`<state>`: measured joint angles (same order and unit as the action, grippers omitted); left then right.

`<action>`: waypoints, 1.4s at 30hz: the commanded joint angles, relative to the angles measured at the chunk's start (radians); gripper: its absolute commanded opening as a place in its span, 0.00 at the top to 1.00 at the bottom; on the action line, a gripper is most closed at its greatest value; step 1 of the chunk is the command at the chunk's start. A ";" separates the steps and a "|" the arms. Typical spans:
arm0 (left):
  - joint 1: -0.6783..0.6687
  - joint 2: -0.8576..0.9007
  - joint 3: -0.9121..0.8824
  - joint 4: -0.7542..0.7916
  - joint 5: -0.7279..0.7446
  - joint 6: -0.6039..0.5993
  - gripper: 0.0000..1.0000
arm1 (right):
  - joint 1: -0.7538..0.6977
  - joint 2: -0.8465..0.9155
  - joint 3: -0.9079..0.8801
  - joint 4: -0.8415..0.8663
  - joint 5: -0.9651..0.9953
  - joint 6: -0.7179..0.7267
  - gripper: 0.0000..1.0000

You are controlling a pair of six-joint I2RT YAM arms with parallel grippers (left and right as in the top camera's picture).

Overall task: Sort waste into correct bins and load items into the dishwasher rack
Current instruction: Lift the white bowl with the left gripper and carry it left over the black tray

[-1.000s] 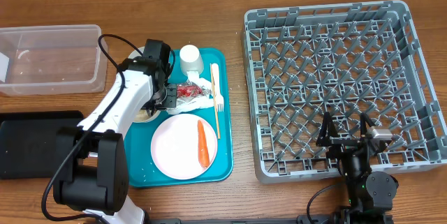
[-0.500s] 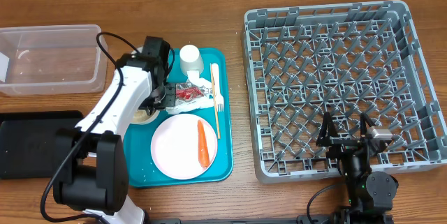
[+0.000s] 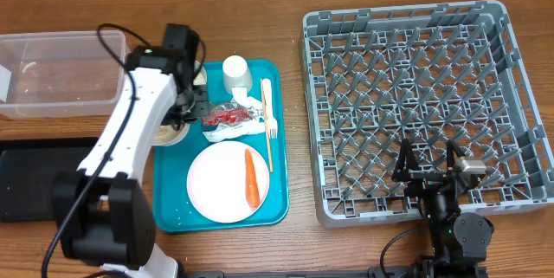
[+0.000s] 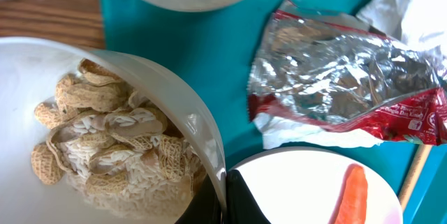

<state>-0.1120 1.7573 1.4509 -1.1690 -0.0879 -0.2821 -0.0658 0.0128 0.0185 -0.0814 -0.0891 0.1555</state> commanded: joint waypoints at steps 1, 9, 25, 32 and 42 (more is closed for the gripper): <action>0.053 -0.105 0.033 -0.018 0.039 -0.036 0.96 | -0.008 -0.010 -0.011 0.005 0.006 -0.007 0.00; 0.264 -0.262 0.033 -0.036 0.236 0.036 0.96 | -0.008 -0.010 -0.010 0.005 0.006 -0.007 0.00; 0.772 -0.289 -0.101 0.100 0.600 0.134 0.96 | -0.008 -0.010 -0.010 0.005 0.006 -0.006 0.00; 0.888 -0.280 -0.285 0.277 0.676 0.140 0.96 | -0.008 -0.010 -0.010 0.005 0.006 -0.007 0.00; 1.026 -0.206 -0.390 0.465 0.897 0.129 0.96 | -0.008 -0.010 -0.010 0.005 0.006 -0.007 0.00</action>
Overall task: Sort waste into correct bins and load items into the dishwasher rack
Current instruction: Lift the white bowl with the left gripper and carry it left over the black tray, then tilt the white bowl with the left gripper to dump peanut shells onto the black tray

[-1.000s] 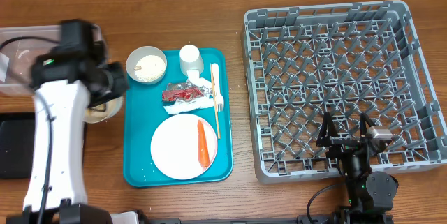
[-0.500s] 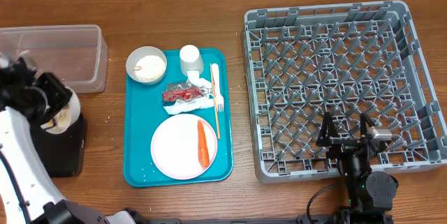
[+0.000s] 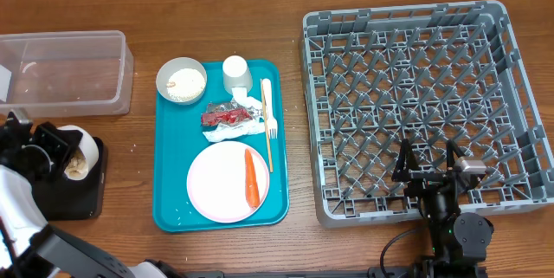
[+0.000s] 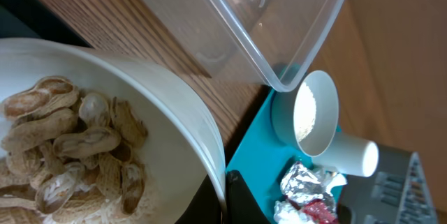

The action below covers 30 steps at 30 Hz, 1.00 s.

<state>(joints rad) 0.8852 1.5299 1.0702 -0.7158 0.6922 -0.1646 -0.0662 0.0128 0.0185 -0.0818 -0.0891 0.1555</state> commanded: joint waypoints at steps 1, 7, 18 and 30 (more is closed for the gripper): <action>0.040 0.029 -0.010 0.014 0.138 0.014 0.96 | -0.008 -0.010 -0.010 0.005 0.006 -0.007 0.00; 0.112 0.063 -0.010 0.023 0.314 0.088 0.96 | -0.008 -0.010 -0.011 0.005 0.006 -0.007 0.00; 0.275 0.146 -0.011 0.014 0.594 0.111 0.96 | -0.008 -0.010 -0.010 0.005 0.006 -0.007 0.00; 0.301 0.263 -0.015 0.023 0.831 0.216 0.96 | -0.008 -0.010 -0.010 0.005 0.006 -0.007 0.00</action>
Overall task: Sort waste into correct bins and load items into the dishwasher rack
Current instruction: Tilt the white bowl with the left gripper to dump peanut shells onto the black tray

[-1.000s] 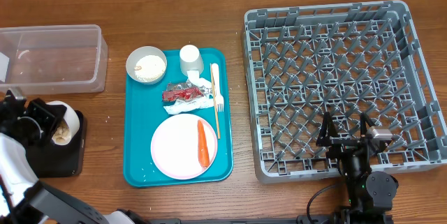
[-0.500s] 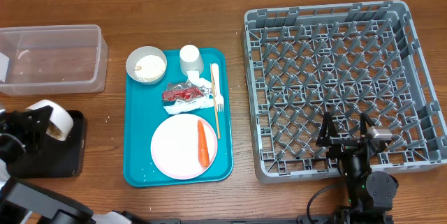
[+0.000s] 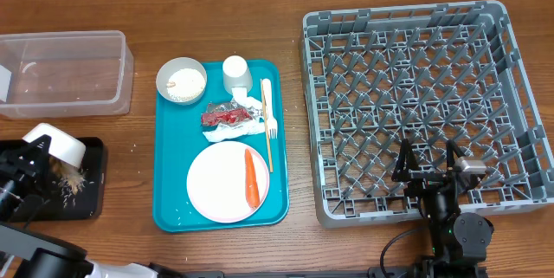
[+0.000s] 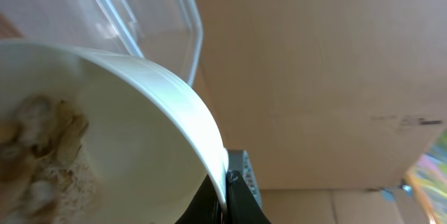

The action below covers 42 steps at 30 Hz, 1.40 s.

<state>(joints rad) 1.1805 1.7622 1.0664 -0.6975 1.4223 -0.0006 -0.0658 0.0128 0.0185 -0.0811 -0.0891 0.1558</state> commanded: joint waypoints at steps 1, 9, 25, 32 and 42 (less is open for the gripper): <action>0.006 0.042 -0.011 0.006 0.102 0.051 0.96 | -0.008 -0.010 -0.010 0.005 0.006 -0.007 0.00; 0.024 0.097 -0.011 0.022 0.145 0.071 0.96 | -0.008 -0.010 -0.010 0.005 0.006 -0.007 0.00; 0.044 0.101 -0.011 0.063 0.159 -0.035 0.96 | -0.008 -0.010 -0.010 0.005 0.006 -0.007 0.00; 0.026 0.098 -0.011 0.046 0.157 0.019 0.96 | -0.008 -0.010 -0.010 0.005 0.006 -0.007 0.00; -0.021 -0.159 -0.004 -0.080 -0.137 0.067 0.96 | -0.008 -0.010 -0.010 0.005 0.006 -0.007 0.00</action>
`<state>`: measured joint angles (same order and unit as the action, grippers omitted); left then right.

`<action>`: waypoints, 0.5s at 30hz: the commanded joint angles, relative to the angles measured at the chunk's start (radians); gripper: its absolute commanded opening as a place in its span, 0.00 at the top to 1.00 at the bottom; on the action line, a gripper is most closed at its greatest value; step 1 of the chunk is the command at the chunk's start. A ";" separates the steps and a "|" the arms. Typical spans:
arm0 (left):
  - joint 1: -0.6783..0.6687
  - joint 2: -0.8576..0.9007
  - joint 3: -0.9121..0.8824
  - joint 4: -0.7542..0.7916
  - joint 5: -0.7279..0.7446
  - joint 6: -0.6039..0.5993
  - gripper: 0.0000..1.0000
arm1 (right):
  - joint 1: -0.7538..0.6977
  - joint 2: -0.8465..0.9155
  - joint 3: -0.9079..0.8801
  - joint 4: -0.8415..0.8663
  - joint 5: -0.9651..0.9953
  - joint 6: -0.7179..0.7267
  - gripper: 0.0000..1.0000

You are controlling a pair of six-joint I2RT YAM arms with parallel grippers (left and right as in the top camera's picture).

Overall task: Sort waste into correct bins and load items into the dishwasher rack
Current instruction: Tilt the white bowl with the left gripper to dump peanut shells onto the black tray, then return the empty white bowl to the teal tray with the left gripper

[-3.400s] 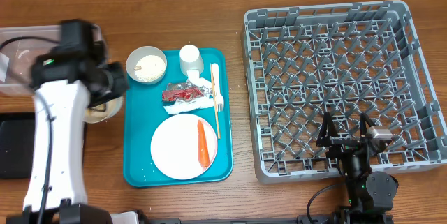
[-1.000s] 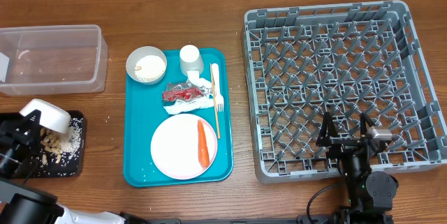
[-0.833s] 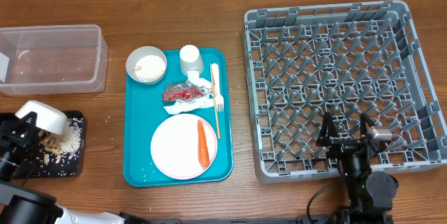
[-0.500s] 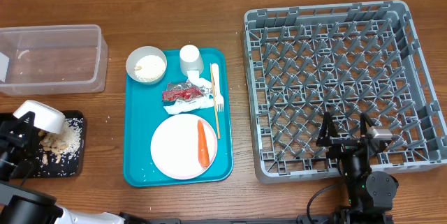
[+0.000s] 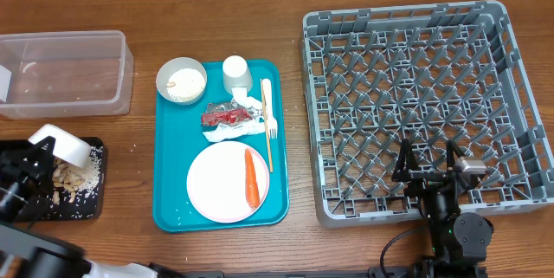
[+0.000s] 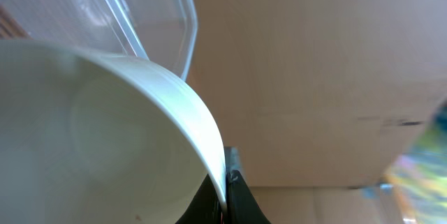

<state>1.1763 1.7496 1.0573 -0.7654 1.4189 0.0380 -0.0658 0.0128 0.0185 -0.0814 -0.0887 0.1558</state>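
At the far left my left gripper (image 5: 35, 158) is shut on the rim of a white bowl (image 5: 62, 145), which is tipped on its side over the black bin (image 5: 52, 213). Peanut shells (image 5: 71, 177) lie in that bin. The left wrist view shows the bowl's inside (image 6: 98, 133) white and bare, its rim pinched at my left gripper (image 6: 225, 182). My right gripper (image 5: 427, 164) stands open at the front edge of the grey dishwasher rack (image 5: 424, 96), holding nothing.
A teal tray (image 5: 169, 200) carries a small bowl of white grains (image 5: 181, 80), a white cup (image 5: 235, 72), a red foil wrapper (image 5: 229, 116), a fork (image 5: 268, 109), and a plate (image 5: 221, 183) with a carrot (image 5: 251, 177). A clear bin (image 5: 61, 74) sits at the back left.
The last peanut shells have left the bowl, which now shows bare inside. More shells lie spread in the black bin. The bowl stays tipped in my left gripper; the right arm is unmoved.
My left gripper first held the bowl of peanut shells by its rim at the tray's left edge. It then held the full bowl over the black bin at the far left. After that the bowl was tipped with shells falling out, and now it is bare.
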 commanded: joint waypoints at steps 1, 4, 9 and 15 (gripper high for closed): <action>-0.023 -0.187 0.009 -0.018 -0.167 0.018 0.96 | -0.008 -0.010 -0.010 0.005 0.006 -0.007 0.00; -0.061 -0.323 0.021 -0.029 -0.253 -0.003 0.96 | -0.008 -0.010 -0.011 0.005 0.006 -0.007 0.00; -0.243 -0.522 0.023 -0.037 -0.467 -0.030 0.96 | -0.008 -0.010 -0.010 0.005 0.006 -0.007 0.00; -0.645 -0.597 0.023 -0.085 -0.796 -0.070 0.96 | -0.008 -0.010 -0.010 0.005 0.006 -0.007 0.00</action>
<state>0.6777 1.1618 1.0676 -0.8352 0.8627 0.0006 -0.0658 0.0128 0.0185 -0.0814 -0.0891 0.1562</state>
